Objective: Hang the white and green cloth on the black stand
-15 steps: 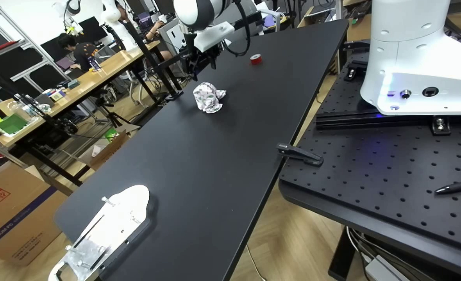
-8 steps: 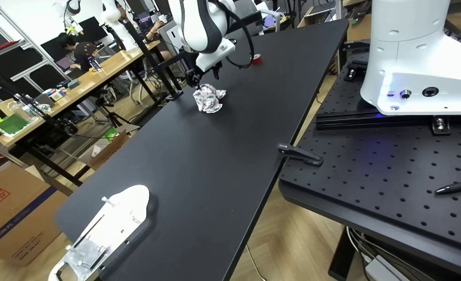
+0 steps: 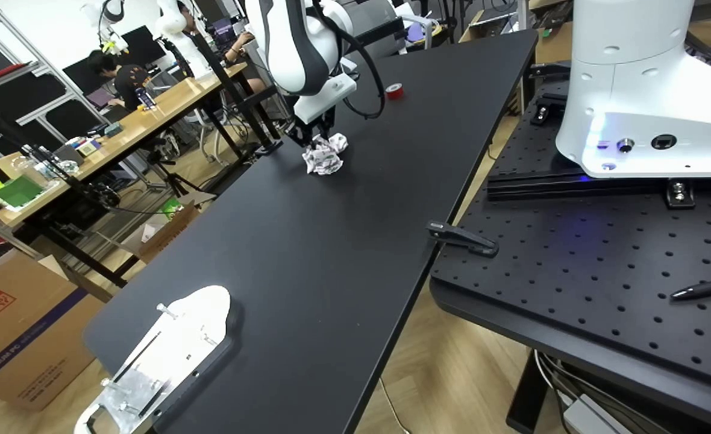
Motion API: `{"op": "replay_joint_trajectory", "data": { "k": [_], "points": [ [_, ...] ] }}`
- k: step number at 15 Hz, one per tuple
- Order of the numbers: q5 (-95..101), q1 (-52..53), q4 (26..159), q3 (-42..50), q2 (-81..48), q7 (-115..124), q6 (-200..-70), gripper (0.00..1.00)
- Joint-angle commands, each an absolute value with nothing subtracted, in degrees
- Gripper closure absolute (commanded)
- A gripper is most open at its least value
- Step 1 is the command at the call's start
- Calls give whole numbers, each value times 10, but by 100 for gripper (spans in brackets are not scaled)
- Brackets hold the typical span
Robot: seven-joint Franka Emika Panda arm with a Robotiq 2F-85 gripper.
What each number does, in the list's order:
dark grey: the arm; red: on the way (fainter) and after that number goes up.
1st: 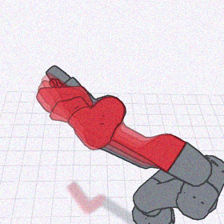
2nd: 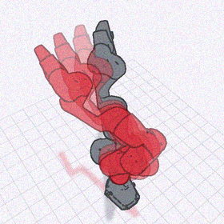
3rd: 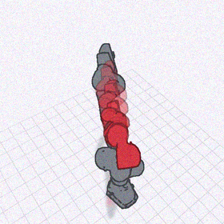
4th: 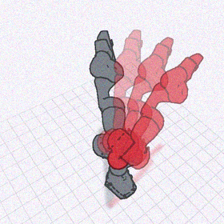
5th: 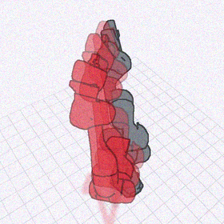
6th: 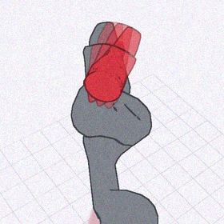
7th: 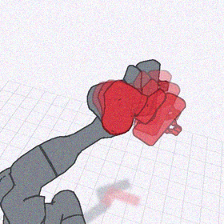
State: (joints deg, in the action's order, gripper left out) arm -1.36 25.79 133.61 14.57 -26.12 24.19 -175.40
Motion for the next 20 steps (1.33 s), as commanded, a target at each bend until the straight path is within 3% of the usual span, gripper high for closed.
{"op": "replay_joint_trajectory", "data": {
  "k": [1, 4, 16, 18, 19, 20],
  "points": [
    [-19, 258, 1331, 144, -249, 247, -1733, 89],
    [-13, 263, 1333, 152, -234, 251, -1717, 100],
    [209, 366, 1334, 318, 18, 421, -1547, 99],
    [264, 353, 1334, 318, 78, 470, -1509, 99],
    [275, 239, 1335, 209, 105, 482, -1491, 99],
    [275, 214, 1343, 191, 136, 488, -1475, 99]
  ]
}}
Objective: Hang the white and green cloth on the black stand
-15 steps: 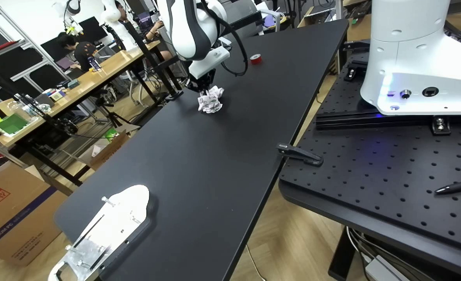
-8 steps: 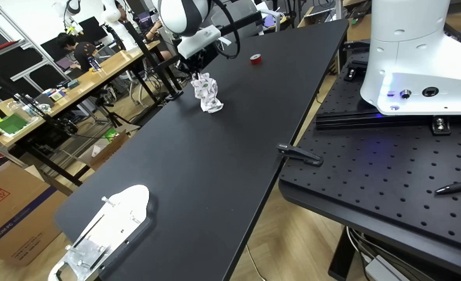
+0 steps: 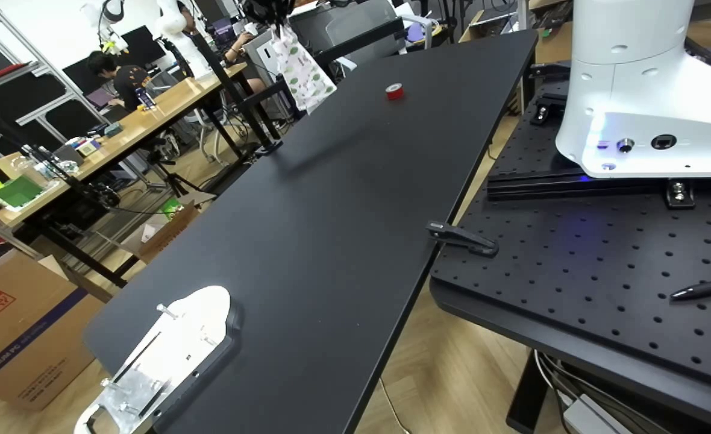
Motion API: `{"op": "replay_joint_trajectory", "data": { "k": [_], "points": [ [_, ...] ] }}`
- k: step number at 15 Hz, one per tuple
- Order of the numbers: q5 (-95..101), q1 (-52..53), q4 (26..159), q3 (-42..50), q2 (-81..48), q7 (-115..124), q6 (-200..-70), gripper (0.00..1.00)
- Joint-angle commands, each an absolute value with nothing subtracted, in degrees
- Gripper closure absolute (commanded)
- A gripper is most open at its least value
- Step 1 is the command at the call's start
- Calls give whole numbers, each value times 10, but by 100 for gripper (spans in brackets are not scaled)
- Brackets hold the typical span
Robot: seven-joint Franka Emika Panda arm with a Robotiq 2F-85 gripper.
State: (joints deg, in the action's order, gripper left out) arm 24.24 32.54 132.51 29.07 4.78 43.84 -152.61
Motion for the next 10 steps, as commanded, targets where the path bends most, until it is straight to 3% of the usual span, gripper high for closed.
{"op": "replay_joint_trajectory", "data": {
  "k": [1, 5, 10],
  "points": [
    [263, 167, 1349, 149, 161, 485, -1462, 99],
    [203, 24, 1389, 41, 266, 456, -1433, 99],
    [154, -82, 1435, -4, 318, 451, -1469, 99]
  ]
}}
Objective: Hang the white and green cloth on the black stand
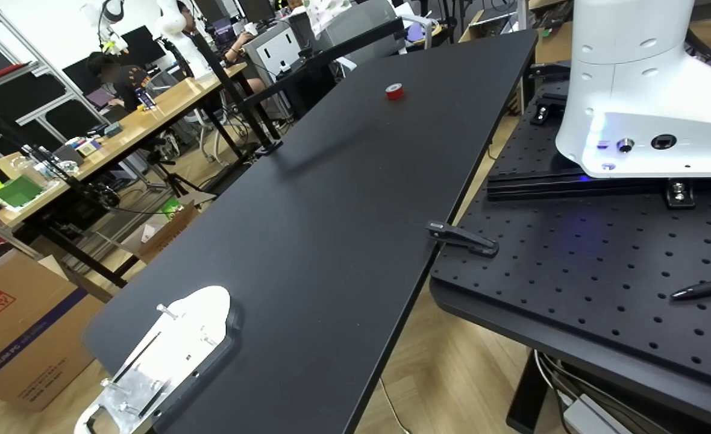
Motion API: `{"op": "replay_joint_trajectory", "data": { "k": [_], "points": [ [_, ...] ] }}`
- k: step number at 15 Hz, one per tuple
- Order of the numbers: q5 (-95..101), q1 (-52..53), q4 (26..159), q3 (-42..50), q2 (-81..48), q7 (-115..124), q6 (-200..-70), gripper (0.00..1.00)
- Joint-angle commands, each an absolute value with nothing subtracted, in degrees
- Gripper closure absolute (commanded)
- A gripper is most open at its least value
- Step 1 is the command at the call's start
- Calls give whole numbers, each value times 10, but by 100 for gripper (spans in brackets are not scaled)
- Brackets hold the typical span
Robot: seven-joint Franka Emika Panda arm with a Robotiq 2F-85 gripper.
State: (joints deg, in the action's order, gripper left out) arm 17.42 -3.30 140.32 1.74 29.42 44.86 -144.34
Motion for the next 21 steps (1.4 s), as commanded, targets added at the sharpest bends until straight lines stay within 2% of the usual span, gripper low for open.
{"op": "replay_joint_trajectory", "data": {
  "k": [1, 10, 21],
  "points": [
    [145, -97, 1439, -8, 313, 452, -1477, 99],
    [97, -159, 1439, -1, 189, 422, -1524, 99],
    [97, -147, 1484, -3, 182, 365, -1493, 99]
  ]
}}
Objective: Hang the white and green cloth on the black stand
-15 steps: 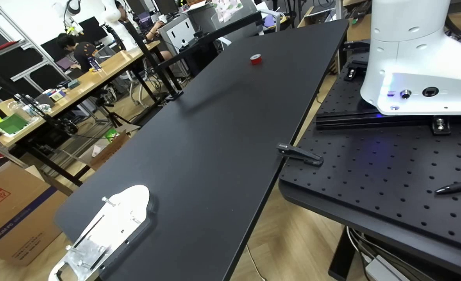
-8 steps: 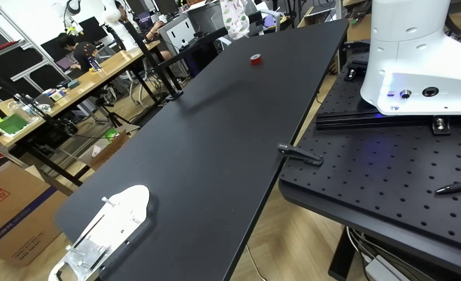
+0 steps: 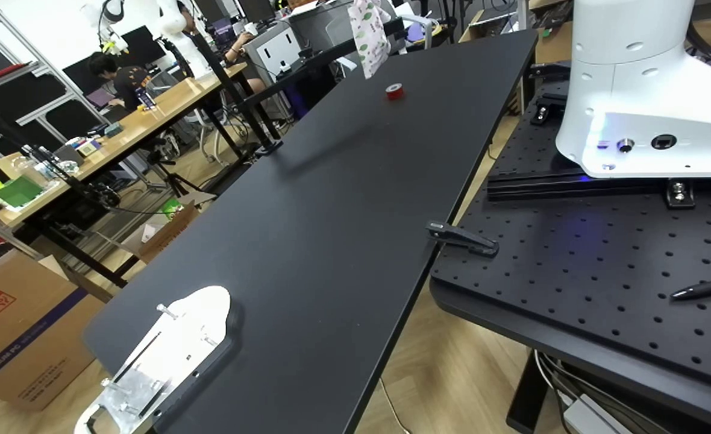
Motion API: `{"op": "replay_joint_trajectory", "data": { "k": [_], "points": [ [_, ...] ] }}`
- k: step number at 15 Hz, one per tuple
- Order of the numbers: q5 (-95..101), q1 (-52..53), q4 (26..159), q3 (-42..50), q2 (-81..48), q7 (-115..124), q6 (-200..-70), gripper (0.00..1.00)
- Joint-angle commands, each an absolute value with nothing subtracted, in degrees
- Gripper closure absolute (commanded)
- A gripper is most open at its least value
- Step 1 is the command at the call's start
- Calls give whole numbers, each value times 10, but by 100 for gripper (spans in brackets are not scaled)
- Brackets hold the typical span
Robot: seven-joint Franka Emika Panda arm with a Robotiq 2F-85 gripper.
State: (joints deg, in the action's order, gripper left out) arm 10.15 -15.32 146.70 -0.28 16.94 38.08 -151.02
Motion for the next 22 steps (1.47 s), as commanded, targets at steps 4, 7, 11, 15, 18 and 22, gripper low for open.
{"op": "replay_joint_trajectory", "data": {
  "k": [4, 7, 11, 15, 18, 22],
  "points": [
    [95, -142, 1497, -3, 178, 345, -1478, 99],
    [92, -140, 1501, -2, 179, 336, -1472, 99],
    [90, -144, 1496, 3, 180, 335, -1478, 99],
    [97, -161, 1484, 11, 165, 345, -1493, 99],
    [91, -171, 1474, 23, 150, 342, -1512, 99],
    [91, -175, 1464, 30, 128, 338, -1530, 99]
  ]
}}
